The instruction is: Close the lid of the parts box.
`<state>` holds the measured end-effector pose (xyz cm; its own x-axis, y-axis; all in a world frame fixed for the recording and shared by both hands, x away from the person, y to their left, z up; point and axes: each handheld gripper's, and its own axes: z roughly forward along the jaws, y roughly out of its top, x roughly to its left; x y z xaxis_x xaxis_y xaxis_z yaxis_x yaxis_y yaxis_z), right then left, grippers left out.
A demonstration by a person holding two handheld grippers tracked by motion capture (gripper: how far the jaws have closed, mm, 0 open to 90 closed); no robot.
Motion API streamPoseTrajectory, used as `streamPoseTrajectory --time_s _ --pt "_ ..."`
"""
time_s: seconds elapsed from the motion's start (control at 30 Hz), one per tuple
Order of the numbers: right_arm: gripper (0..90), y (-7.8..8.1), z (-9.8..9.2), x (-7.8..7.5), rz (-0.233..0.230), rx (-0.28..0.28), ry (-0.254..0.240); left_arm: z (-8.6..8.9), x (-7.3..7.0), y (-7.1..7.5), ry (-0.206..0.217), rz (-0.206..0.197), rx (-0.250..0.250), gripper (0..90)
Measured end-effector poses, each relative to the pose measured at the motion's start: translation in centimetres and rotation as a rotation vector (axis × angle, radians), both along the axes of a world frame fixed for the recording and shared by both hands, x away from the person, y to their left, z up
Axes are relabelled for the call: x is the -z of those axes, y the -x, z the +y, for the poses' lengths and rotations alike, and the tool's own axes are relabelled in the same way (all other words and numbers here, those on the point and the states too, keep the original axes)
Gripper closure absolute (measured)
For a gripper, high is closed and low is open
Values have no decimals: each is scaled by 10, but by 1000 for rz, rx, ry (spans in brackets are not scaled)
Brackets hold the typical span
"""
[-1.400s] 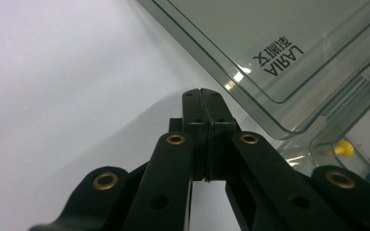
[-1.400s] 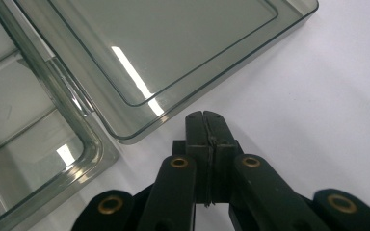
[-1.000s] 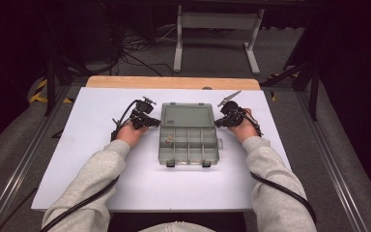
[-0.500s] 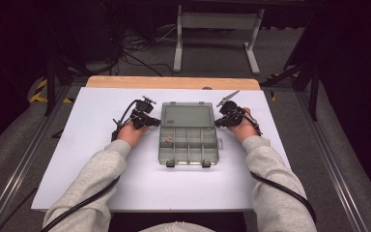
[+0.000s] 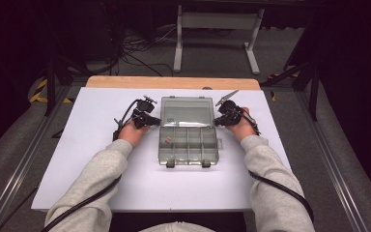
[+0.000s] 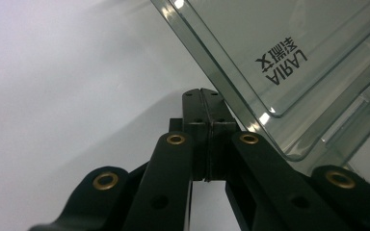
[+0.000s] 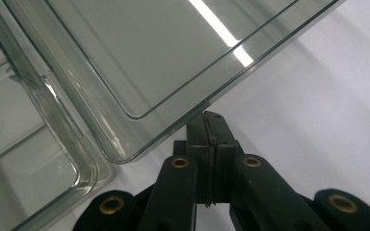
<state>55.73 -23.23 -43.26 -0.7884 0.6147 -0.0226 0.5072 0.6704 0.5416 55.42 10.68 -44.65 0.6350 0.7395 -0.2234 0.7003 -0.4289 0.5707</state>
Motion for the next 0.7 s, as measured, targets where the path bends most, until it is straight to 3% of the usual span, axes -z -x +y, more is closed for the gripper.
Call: streamPoseTrajectory --time_s 0.37,0.6,0.7 --pt "900 -3 1 0 0 0 -9 -3 0 -2 -2 -2 -2 897" --pt "900 -3 -1 0 -14 9 -30 -2 0 -4 23 2 -14 896" --pt "900 -3 -2 -2 -29 16 -50 -2 -3 -4 27 -24 -12 896"
